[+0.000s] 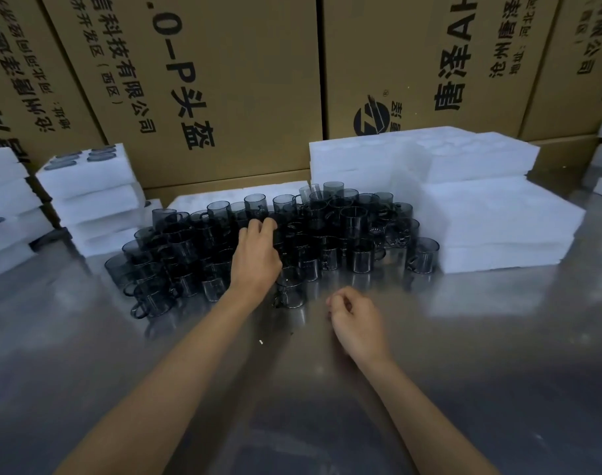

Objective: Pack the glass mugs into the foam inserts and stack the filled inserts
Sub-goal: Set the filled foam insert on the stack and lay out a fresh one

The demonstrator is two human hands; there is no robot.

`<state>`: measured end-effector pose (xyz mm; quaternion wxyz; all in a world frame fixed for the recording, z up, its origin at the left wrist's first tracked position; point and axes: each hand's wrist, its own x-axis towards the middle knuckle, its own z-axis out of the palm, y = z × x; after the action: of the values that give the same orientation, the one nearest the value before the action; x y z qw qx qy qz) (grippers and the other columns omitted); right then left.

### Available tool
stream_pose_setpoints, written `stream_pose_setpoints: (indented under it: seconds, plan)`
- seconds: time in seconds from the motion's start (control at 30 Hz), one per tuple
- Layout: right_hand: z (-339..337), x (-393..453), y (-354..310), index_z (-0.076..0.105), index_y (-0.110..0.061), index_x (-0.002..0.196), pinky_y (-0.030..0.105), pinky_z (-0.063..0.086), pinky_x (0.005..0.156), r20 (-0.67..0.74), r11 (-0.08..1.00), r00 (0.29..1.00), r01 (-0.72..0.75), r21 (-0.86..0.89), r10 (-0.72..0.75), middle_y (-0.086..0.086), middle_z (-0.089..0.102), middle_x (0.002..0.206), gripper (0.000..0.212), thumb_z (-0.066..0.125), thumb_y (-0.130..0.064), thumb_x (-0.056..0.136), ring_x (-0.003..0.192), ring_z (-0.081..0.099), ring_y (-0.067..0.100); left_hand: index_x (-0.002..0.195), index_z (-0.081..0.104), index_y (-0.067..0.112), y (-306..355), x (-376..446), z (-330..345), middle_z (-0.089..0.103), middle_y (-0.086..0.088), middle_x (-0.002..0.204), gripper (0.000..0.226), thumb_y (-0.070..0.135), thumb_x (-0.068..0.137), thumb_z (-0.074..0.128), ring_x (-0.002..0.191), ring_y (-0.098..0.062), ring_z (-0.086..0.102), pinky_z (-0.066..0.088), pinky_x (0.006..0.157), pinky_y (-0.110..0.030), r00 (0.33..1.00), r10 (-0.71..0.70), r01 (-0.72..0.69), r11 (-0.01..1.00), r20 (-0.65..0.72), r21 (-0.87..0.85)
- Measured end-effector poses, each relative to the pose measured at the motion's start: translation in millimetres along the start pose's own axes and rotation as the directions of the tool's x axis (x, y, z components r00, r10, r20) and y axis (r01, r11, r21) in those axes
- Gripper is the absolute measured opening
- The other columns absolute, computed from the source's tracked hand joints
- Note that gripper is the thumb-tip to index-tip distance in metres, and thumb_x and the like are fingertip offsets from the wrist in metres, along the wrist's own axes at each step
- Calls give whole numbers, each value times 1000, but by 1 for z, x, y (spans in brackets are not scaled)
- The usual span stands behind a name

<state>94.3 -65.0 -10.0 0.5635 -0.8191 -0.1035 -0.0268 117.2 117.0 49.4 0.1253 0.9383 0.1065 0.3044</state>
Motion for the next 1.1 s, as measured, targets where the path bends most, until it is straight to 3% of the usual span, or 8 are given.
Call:
stream_pose_setpoints:
  seconds: [0.2, 0.33, 0.47, 0.63, 0.77, 0.83, 1.0, 1.1]
  plan:
    - [2, 2, 1, 66, -14, 81, 40, 52, 73, 0, 1000, 1000, 11, -23, -11, 4, 69, 77, 23, 47, -16, 95, 83, 63, 23, 132, 49, 11, -6, -2, -10, 54, -9, 118, 61, -19, 78, 52, 111, -29, 50, 46, 79, -35, 998, 17, -20, 999, 56, 47]
    - [4, 5, 6, 65, -17, 80, 35, 50, 71, -11, 1000, 1000, 11, -19, -11, 0, 68, 76, 23, 47, -17, 95, 80, 63, 20, 135, 48, 13, 9, -9, -27, 52, -7, 116, 70, -22, 74, 51, 109, -26, 50, 48, 81, -38, 979, 199, -201, 978, 34, 57]
    - [-1, 8, 4, 64, -22, 79, 27, 46, 66, -117, 965, 991, -35, 260, 68, -6, 66, 74, 27, 47, -10, 96, 68, 60, 5, 134, 49, 14, 45, -25, -35, 50, -5, 119, 72, -20, 71, 53, 107, -25, 52, 50, 82, -42, 872, 465, -471, 882, 150, 2]
    - [-37, 15, 7, 64, -18, 87, 32, 46, 76, -390, 876, 894, -4, 483, 219, 1, 65, 79, 24, 46, -3, 96, 76, 58, 16, 130, 45, 16, 81, -58, -3, 42, -5, 120, 73, -17, 66, 54, 95, -25, 47, 44, 82, -41, 720, 615, -657, 753, 321, 30]
    - [-88, 31, 15, 63, -13, 104, 44, 46, 92, -647, 991, 760, 31, 130, 61, 6, 64, 101, 22, 54, -4, 87, 98, 57, 29, 133, 43, 16, 78, -72, 22, 39, -4, 123, 69, -17, 73, 52, 101, -24, 45, 42, 94, -43, 722, 598, -646, 763, 349, 28]
    - [-113, 48, 16, 60, -10, 119, 46, 38, 100, -662, 993, 746, -4, -117, -76, 10, 59, 125, 35, 56, -7, 85, 120, 48, 33, 134, 44, 16, 74, -72, 29, 41, -5, 126, 64, -12, 77, 53, 105, -25, 46, 41, 96, -40, 728, 596, -648, 759, 338, 59]
    - [-163, 98, 14, 26, -24, 152, 54, 6, 119, -319, 693, 937, -134, -708, -144, 6, 13, 165, 75, 64, -34, 88, 152, 4, 29, 130, 51, 18, 69, -71, 36, 48, -7, 133, 60, -4, 76, 63, 113, -28, 52, 34, 104, -39, 804, 551, -589, 790, 223, 172]
    - [-178, 117, 15, 31, -29, 151, 56, 0, 120, -164, 515, 981, -90, -853, -100, 6, 14, 165, 71, 62, -47, 89, 152, 4, 29, 129, 55, 17, 66, -71, 35, 52, -9, 135, 54, -1, 78, 59, 121, -29, 50, 33, 109, -44, 841, 506, -539, 811, 192, 225]
